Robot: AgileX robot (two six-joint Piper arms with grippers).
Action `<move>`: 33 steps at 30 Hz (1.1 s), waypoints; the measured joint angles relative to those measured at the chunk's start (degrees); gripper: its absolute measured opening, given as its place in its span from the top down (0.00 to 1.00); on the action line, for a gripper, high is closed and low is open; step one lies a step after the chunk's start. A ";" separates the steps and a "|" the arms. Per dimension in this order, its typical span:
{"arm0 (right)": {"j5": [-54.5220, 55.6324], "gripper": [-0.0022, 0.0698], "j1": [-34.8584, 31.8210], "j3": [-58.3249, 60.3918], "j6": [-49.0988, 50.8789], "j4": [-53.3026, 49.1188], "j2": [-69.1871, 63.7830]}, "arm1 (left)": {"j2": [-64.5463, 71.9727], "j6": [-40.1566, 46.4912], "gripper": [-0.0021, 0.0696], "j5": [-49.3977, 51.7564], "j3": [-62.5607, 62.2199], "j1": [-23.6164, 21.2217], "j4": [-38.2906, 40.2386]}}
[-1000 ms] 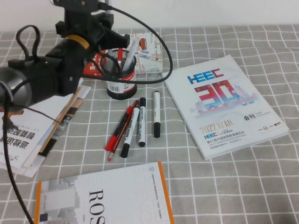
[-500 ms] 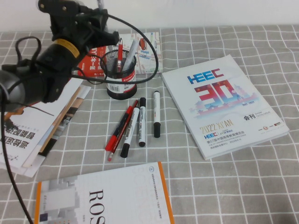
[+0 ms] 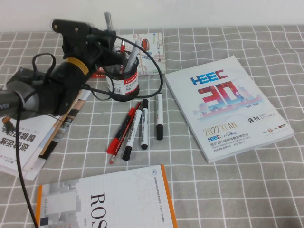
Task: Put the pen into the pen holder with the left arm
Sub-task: Place the pen onto the pen holder
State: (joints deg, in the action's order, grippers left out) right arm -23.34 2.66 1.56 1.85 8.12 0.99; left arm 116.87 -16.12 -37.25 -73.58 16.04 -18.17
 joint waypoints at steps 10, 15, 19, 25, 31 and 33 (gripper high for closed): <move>0.00 0.99 0.00 0.00 0.00 0.00 0.00 | 1.71 0.00 0.89 1.61 0.00 0.00 -3.67; 0.00 0.99 0.00 0.00 0.00 0.00 0.00 | 1.85 0.00 0.79 2.97 0.00 0.00 -3.98; 0.00 0.99 0.00 0.00 0.00 0.00 0.00 | 1.85 0.00 0.63 2.87 0.00 0.00 -4.10; 0.00 0.99 0.00 0.00 0.00 0.00 0.00 | 0.63 0.00 0.58 5.72 0.00 0.00 -4.24; 0.00 0.99 0.00 0.00 0.00 0.00 0.00 | -5.22 -2.64 0.66 12.32 0.00 0.00 -7.29; 0.00 0.99 0.00 0.00 0.00 0.00 0.00 | -8.14 -6.78 0.79 14.91 0.00 0.00 -10.62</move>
State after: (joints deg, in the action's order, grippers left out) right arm -23.34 2.66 1.56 1.85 8.12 0.99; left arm 108.73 -22.90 -22.34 -73.58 16.04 -28.79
